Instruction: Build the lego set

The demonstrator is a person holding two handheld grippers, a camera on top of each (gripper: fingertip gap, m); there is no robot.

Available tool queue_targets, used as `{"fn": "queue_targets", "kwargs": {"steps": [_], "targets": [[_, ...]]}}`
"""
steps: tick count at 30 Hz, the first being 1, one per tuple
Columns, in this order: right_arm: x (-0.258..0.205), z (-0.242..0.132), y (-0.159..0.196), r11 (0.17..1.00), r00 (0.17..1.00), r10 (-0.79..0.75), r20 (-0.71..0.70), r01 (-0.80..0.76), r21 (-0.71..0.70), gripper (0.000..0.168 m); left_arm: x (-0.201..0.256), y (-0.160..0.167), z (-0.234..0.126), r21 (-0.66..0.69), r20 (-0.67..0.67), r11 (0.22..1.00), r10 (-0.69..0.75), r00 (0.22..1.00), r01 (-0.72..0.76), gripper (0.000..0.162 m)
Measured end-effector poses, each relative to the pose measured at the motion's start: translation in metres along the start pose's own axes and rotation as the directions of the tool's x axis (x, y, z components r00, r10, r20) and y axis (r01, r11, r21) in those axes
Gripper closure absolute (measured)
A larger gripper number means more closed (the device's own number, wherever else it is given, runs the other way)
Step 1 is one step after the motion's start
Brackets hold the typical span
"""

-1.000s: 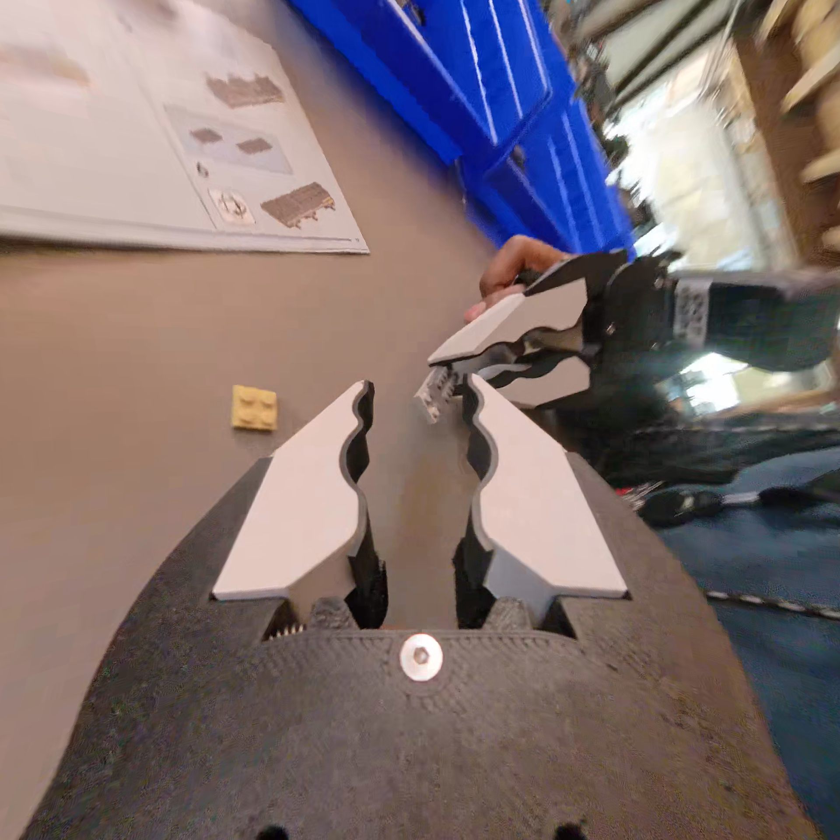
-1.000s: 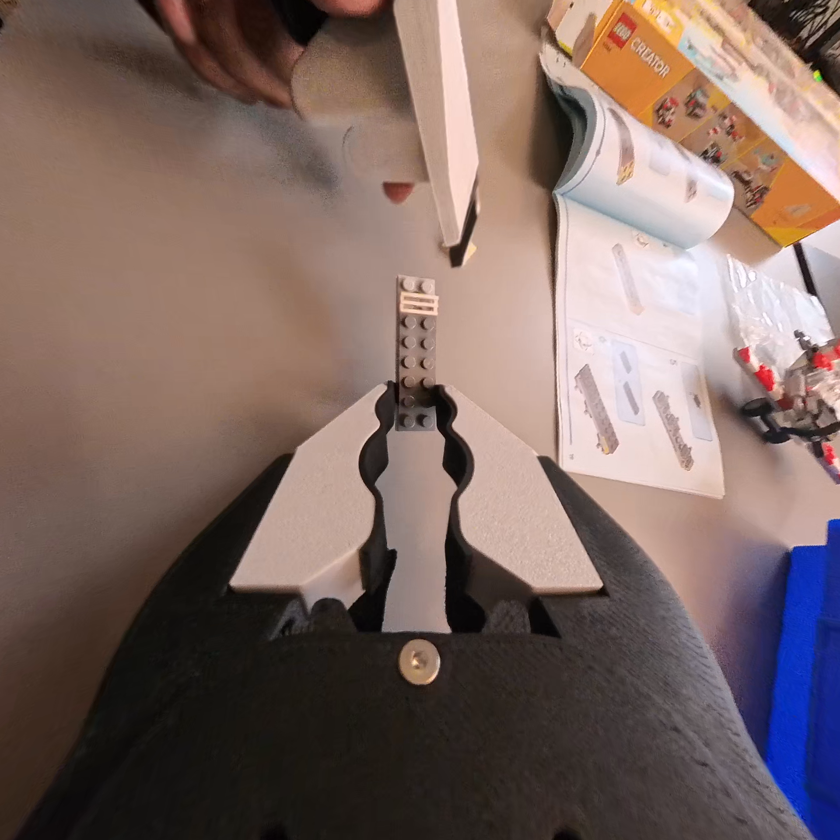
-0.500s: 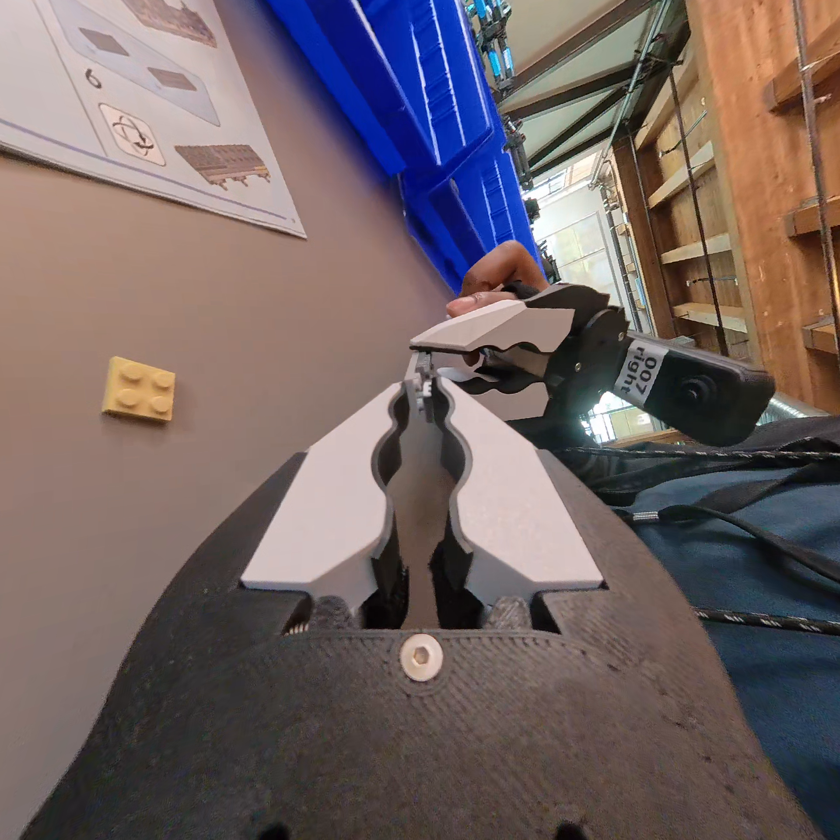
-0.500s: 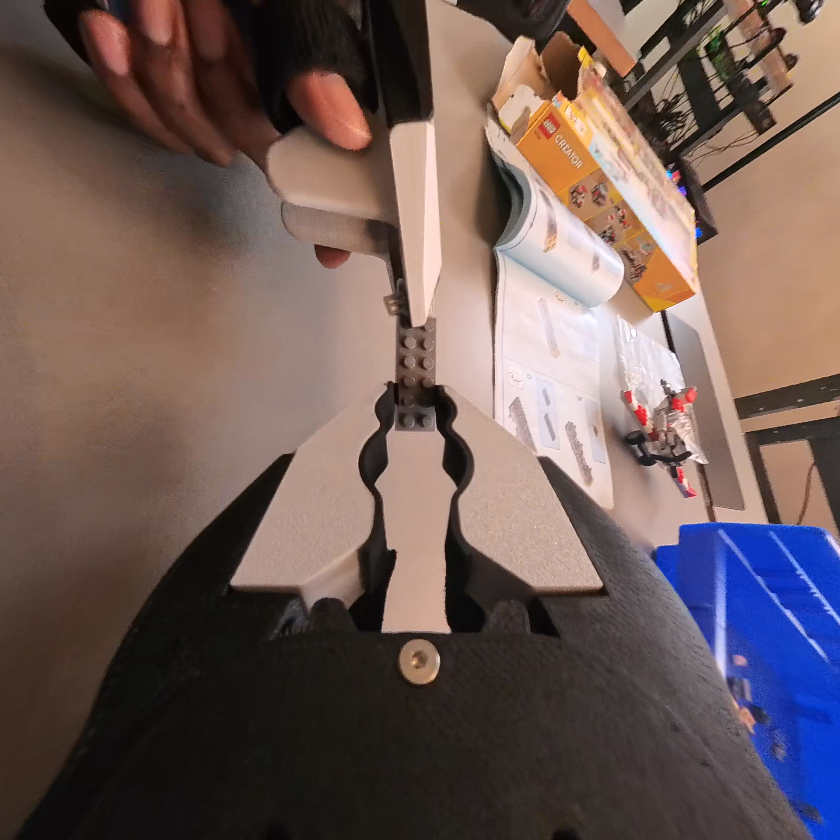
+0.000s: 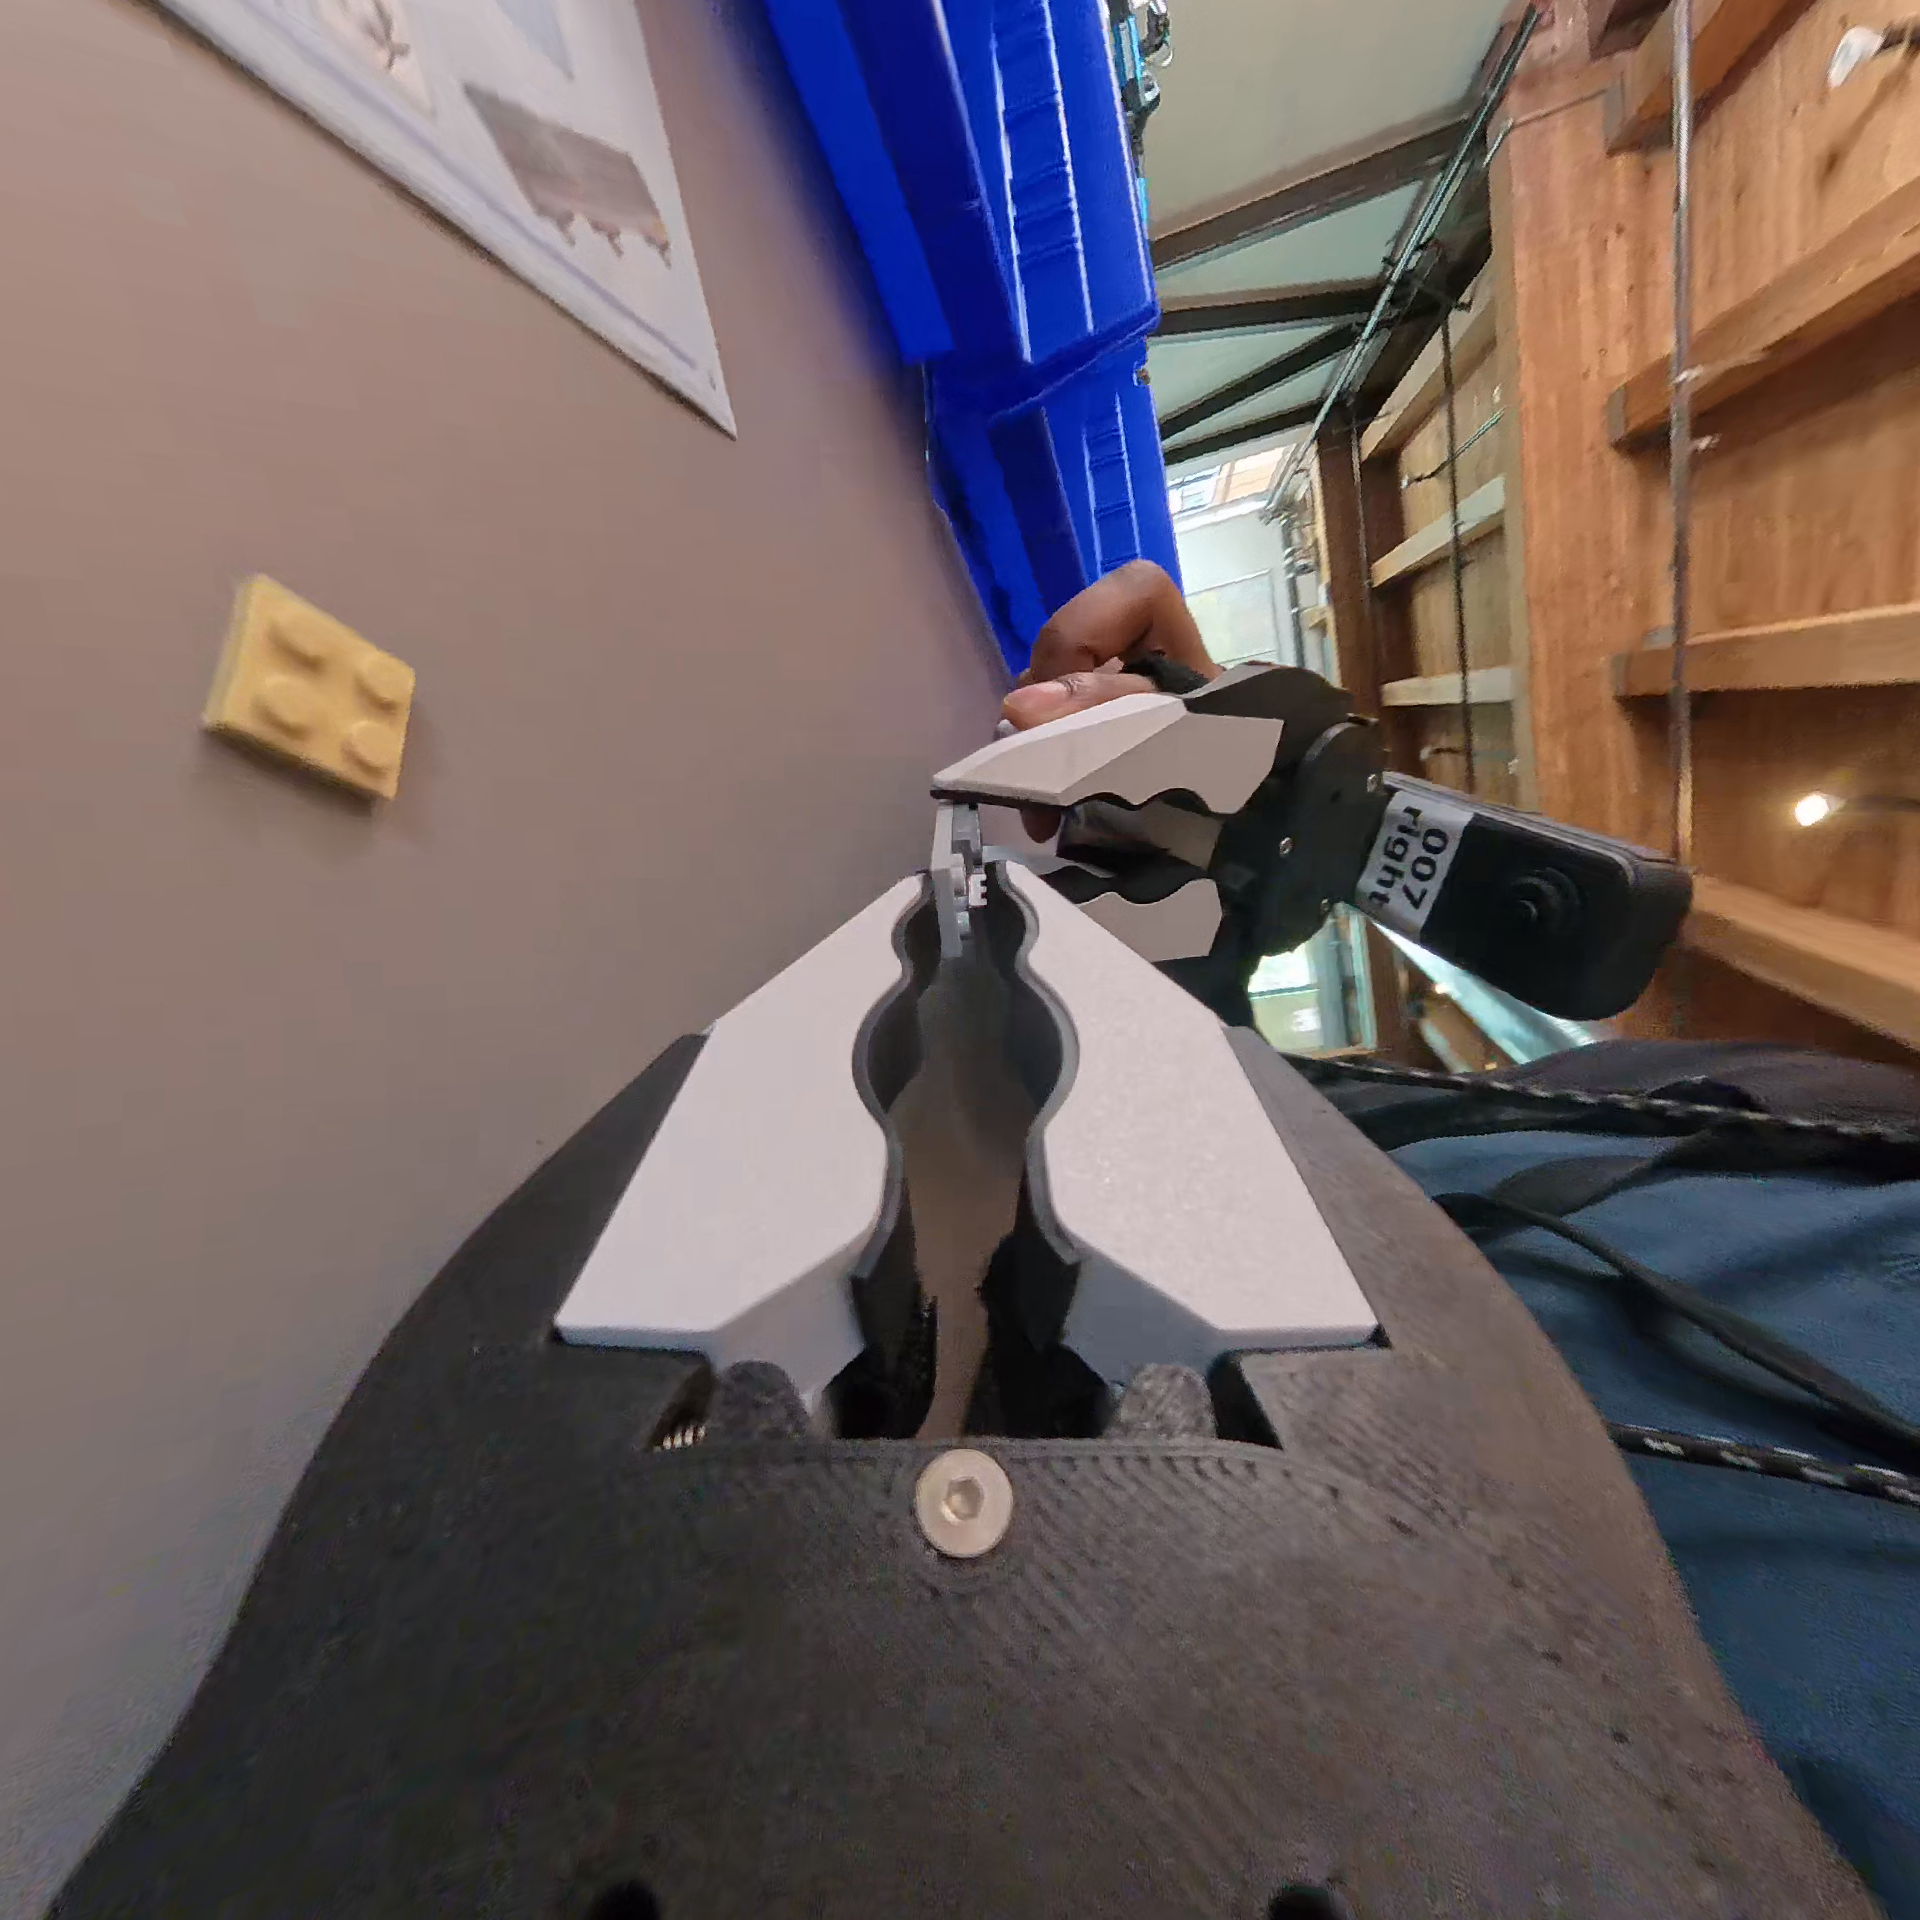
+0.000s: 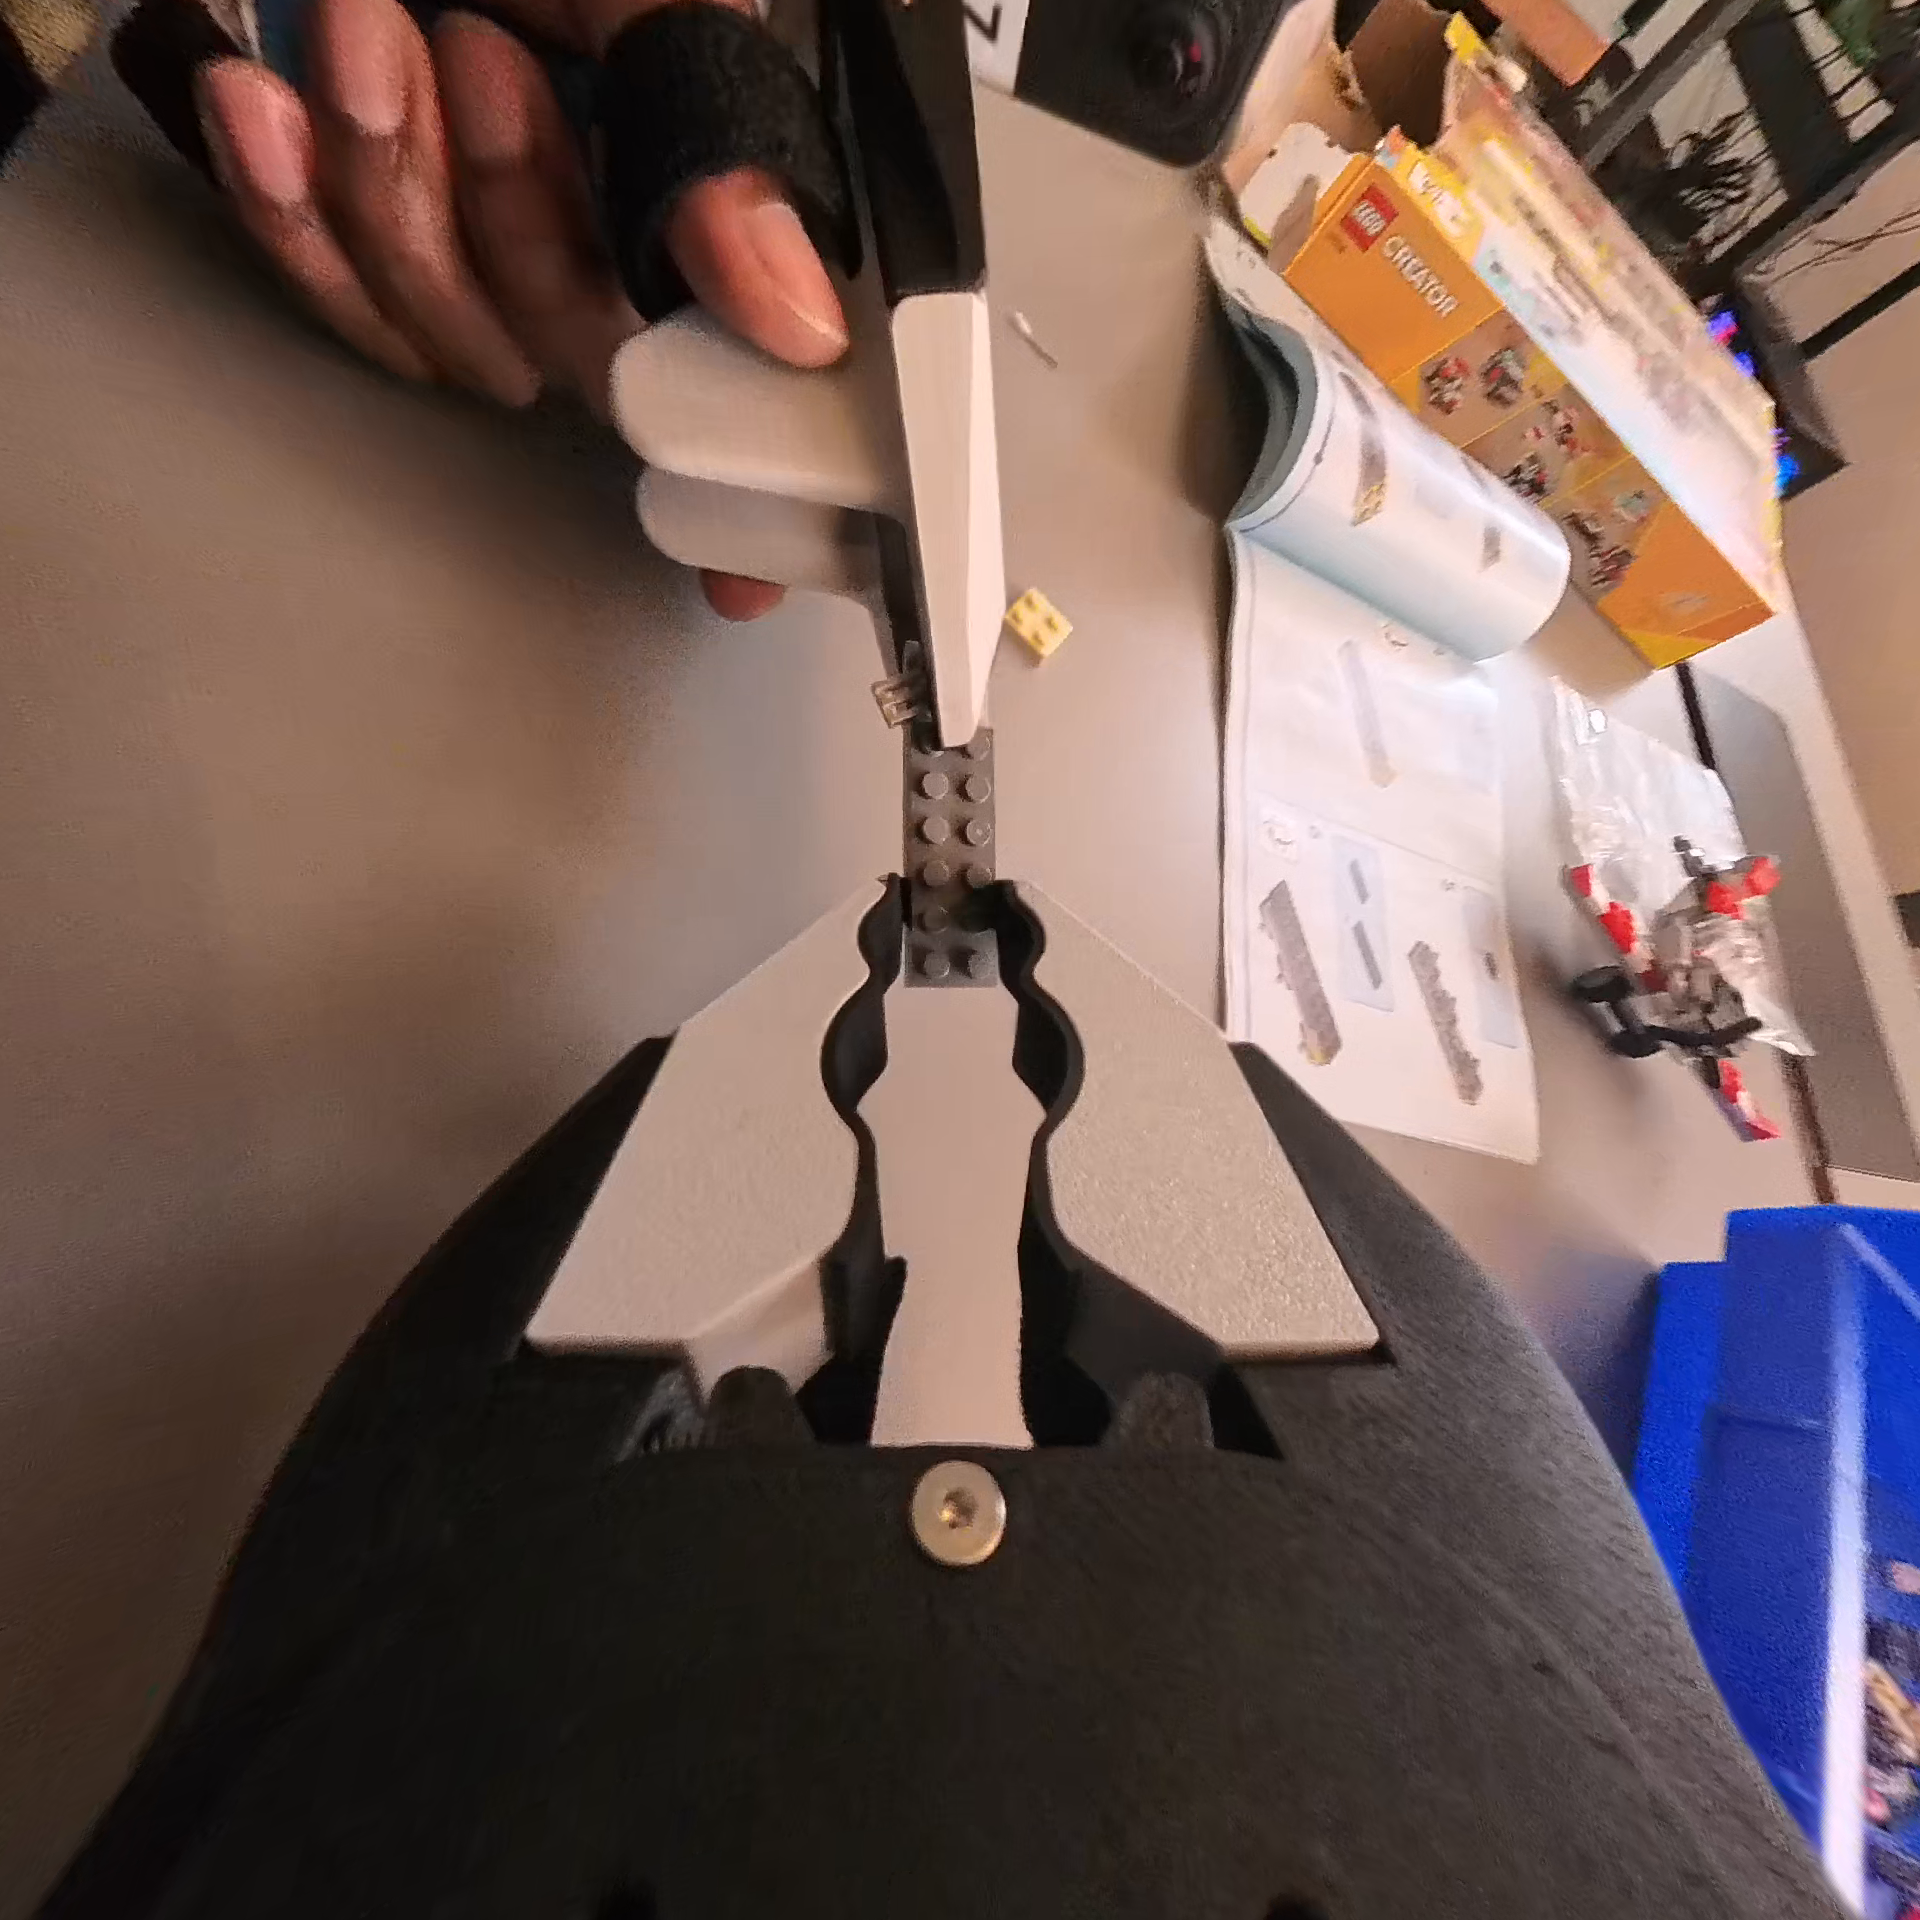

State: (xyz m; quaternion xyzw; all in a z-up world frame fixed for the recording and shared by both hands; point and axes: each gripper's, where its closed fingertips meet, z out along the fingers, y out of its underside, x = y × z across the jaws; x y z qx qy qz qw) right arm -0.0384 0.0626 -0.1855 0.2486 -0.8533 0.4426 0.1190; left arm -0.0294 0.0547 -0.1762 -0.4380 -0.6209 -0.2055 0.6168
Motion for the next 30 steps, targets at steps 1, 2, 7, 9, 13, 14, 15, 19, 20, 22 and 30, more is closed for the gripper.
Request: {"fn": "queue_targets", "kwargs": {"steps": [1, 2, 7, 9, 13, 14, 15, 19, 20, 22, 30], "targets": [[-0.002, -0.001, 0.000, 1.000, 1.000, 0.018, 0.020, -0.018, 0.007, 0.150, 0.000, 0.002, 0.001, 0.000, -0.012, 1.000, -0.031, 0.999, 0.031, 0.154], [-0.003, -0.002, -0.001, 0.999, 0.999, 0.036, 0.035, -0.037, 0.018, 0.149, 0.000, 0.003, 0.001, 0.000, -0.025, 0.998, -0.060, 0.998, 0.060, 0.154], [-0.009, -0.001, -0.006, 0.994, 0.991, 0.094, 0.093, -0.099, 0.049, 0.128, 0.001, 0.007, 0.006, 0.009, -0.057, 0.989, -0.147, 0.988, 0.148, 0.154], [-0.012, 0.001, -0.009, 0.992, 0.988, 0.107, 0.107, -0.114, 0.060, 0.125, 0.004, 0.009, 0.009, 0.010, -0.067, 0.987, -0.157, 0.985, 0.158, 0.154], [-0.011, 0.004, -0.021, 0.981, 0.983, 0.150, 0.101, -0.161, 0.104, 0.126, 0.008, 0.011, 0.013, 0.017, -0.073, 0.988, -0.150, 0.986, 0.152, 0.154], [-0.009, 0.003, -0.024, 0.976, 0.980, 0.168, 0.103, -0.180, 0.121, 0.127, 0.008, 0.012, 0.013, 0.020, -0.073, 0.989, -0.148, 0.986, 0.149, 0.154], [-0.008, 0.002, -0.027, 0.970, 0.977, 0.184, 0.107, -0.198, 0.139, 0.128, 0.009, 0.012, 0.014, 0.022, -0.076, 0.989, -0.147, 0.986, 0.150, 0.154], [-0.008, -0.001, -0.030, 0.962, 0.973, 0.197, 0.121, -0.216, 0.168, 0.136, 0.012, 0.014, 0.015, 0.030, -0.092, 0.988, -0.149, 0.985, 0.152, 0.154], [-0.008, -0.001, -0.030, 0.963, 0.974, 0.192, 0.122, -0.211, 0.170, 0.138, 0.012, 0.014, 0.015, 0.031, -0.096, 0.988, -0.150, 0.984, 0.154, 0.153], [-0.011, 0.000, -0.032, 0.964, 0.975, 0.183, 0.126, -0.203, 0.172, 0.144, 0.013, 0.015, 0.015, 0.029, -0.103, 0.988, -0.148, 0.984, 0.152, 0.154], [-0.013, 0.001, -0.030, 0.965, 0.974, 0.183, 0.136, -0.205, 0.163, 0.148, 0.018, 0.016, 0.014, 0.027, -0.137, 0.990, -0.135, 0.981, 0.140, 0.153]]}}
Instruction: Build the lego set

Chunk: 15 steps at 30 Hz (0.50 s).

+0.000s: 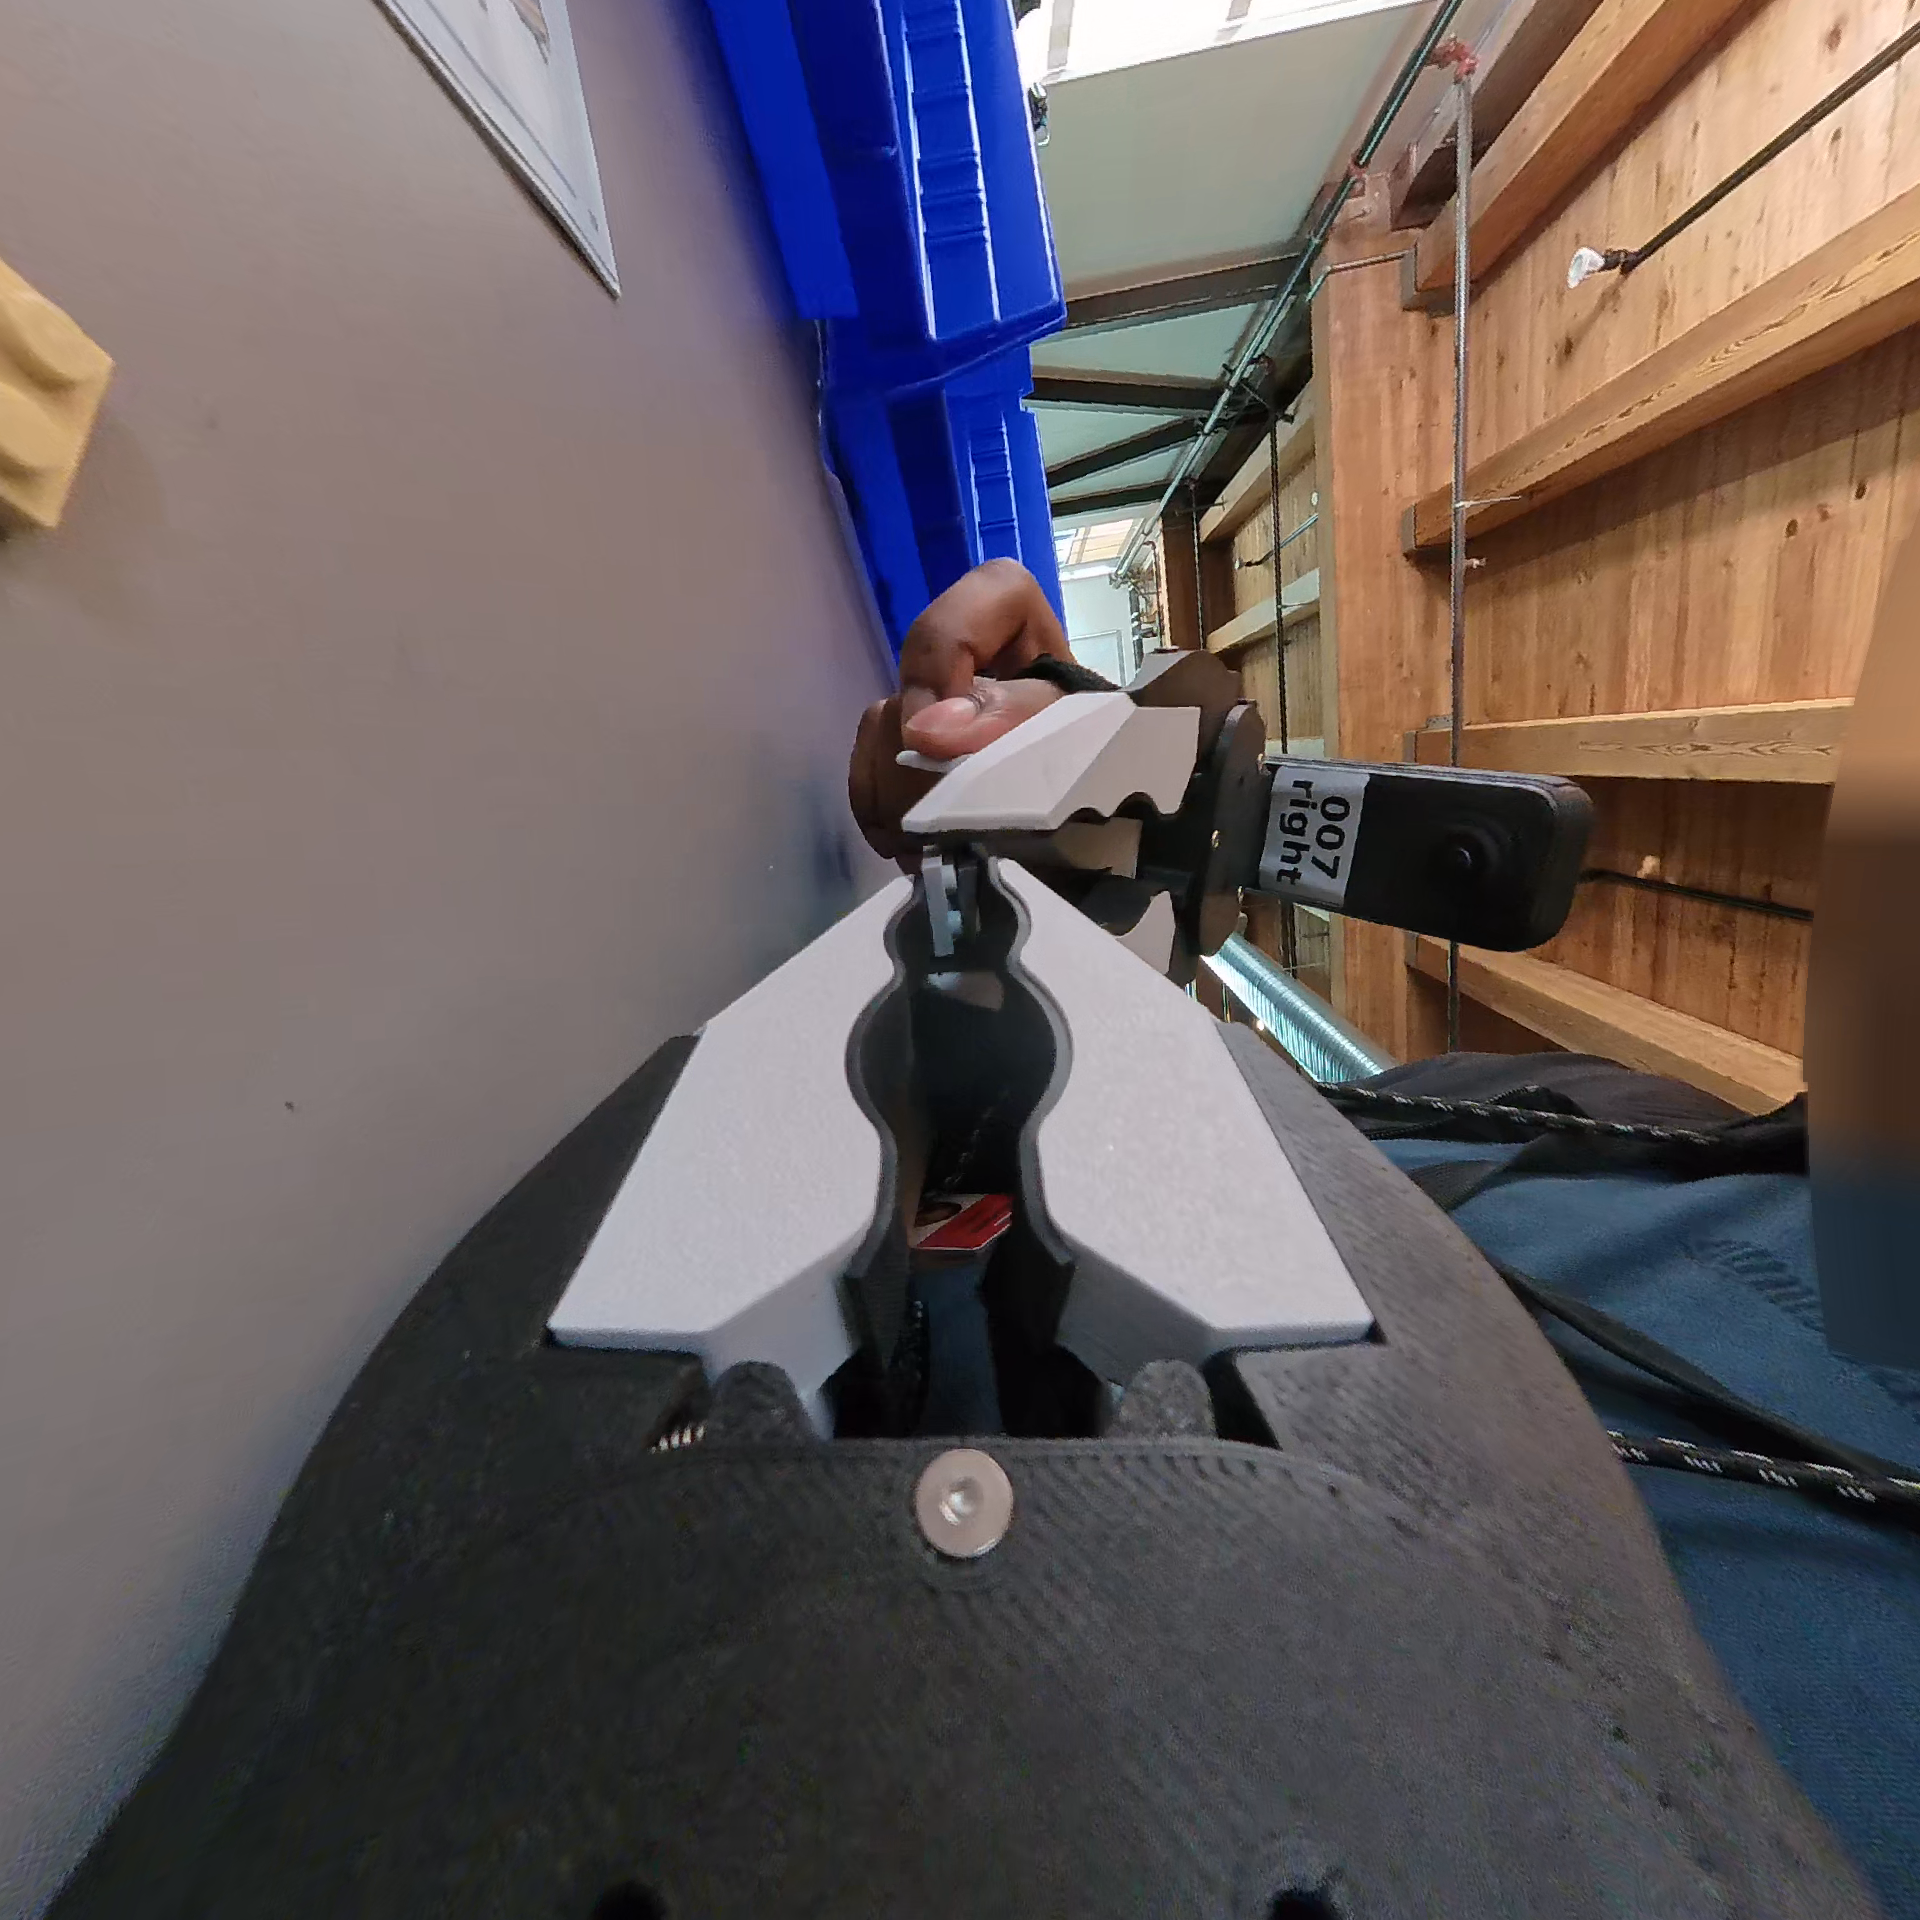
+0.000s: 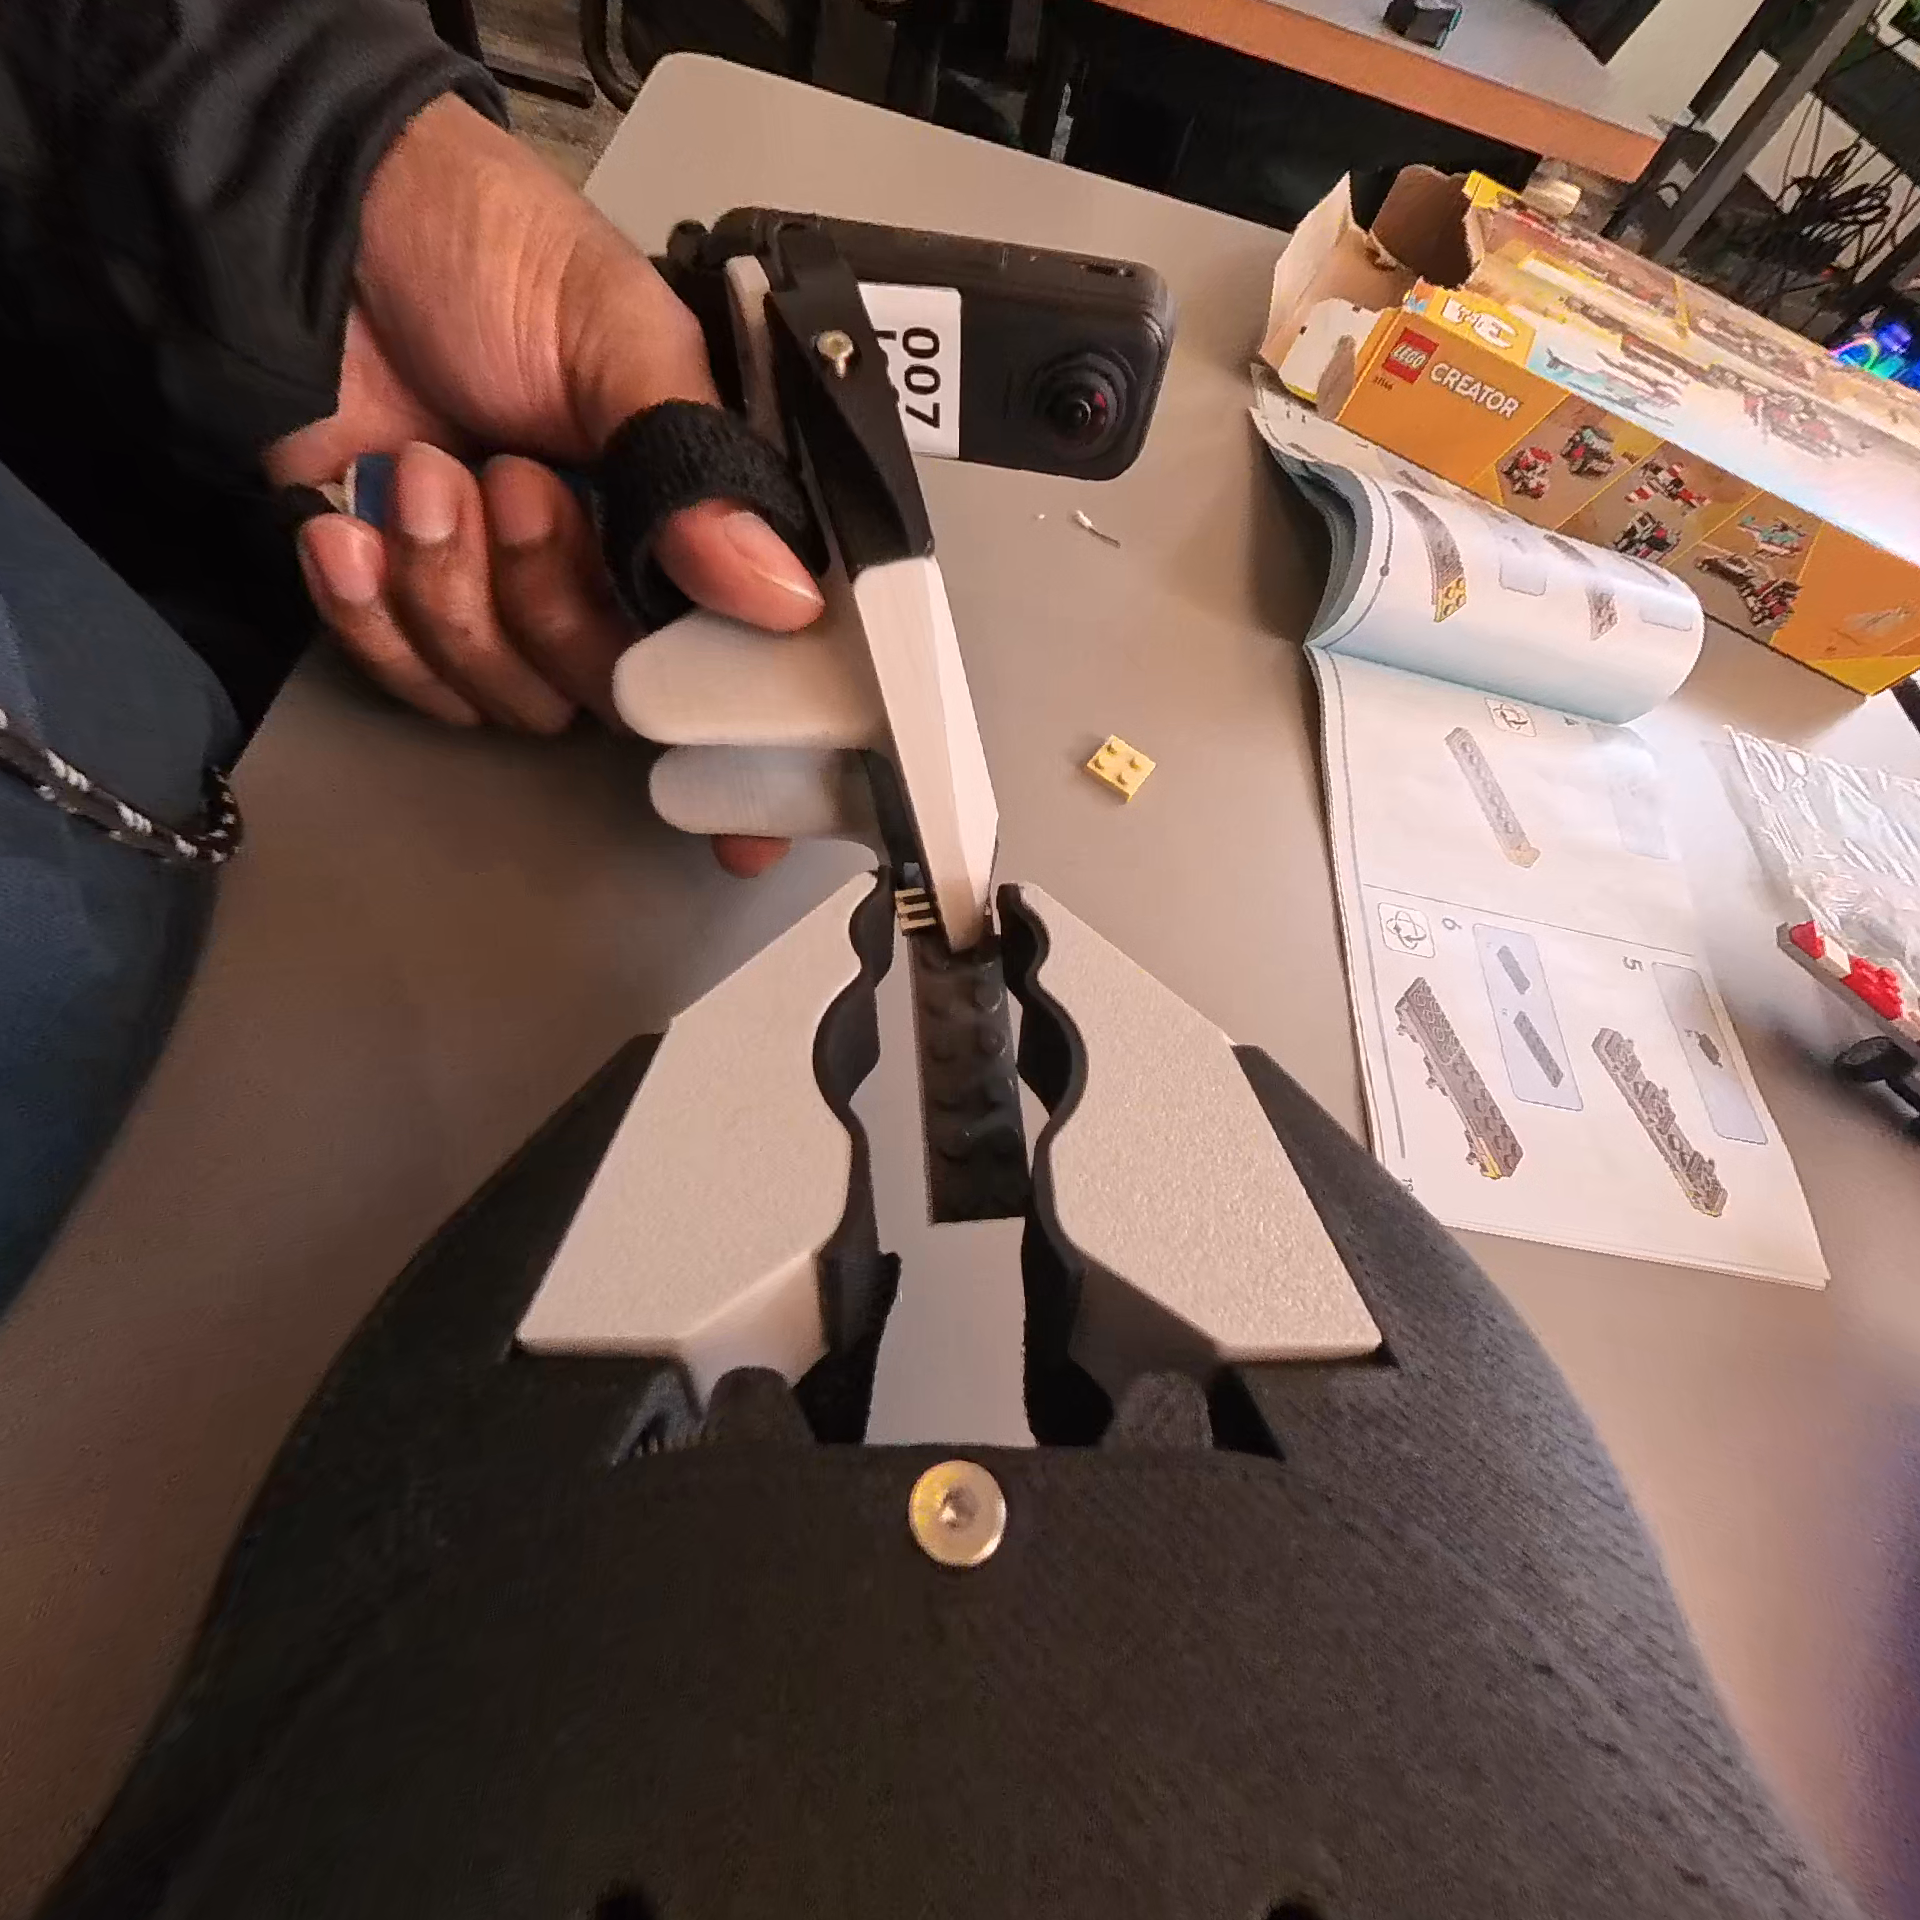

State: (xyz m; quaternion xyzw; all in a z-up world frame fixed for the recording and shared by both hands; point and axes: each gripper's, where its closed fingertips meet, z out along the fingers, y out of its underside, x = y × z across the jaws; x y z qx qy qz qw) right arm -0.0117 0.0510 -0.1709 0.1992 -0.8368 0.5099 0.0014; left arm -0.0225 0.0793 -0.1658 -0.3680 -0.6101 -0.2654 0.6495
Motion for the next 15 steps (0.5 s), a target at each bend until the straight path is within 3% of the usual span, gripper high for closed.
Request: {"fn": "queue_targets", "kwargs": {"steps": [11, 15], "targets": [[-0.0025, 0.0003, -0.0015, 1.000, 1.000, -0.009, 0.011, 0.009, 0.008, 0.150, 0.0060, 0.0020, -0.0023, -0.026, -0.044, 1.000, -0.005, 0.999, 0.004, 0.147], [-0.0031, 0.0000, -0.0042, 1.000, 1.000, -0.011, 0.013, 0.010, 0.020, 0.150, 0.0066, 0.0022, -0.0035, -0.028, -0.044, 1.000, 0.004, 0.999, -0.006, 0.152]]}}
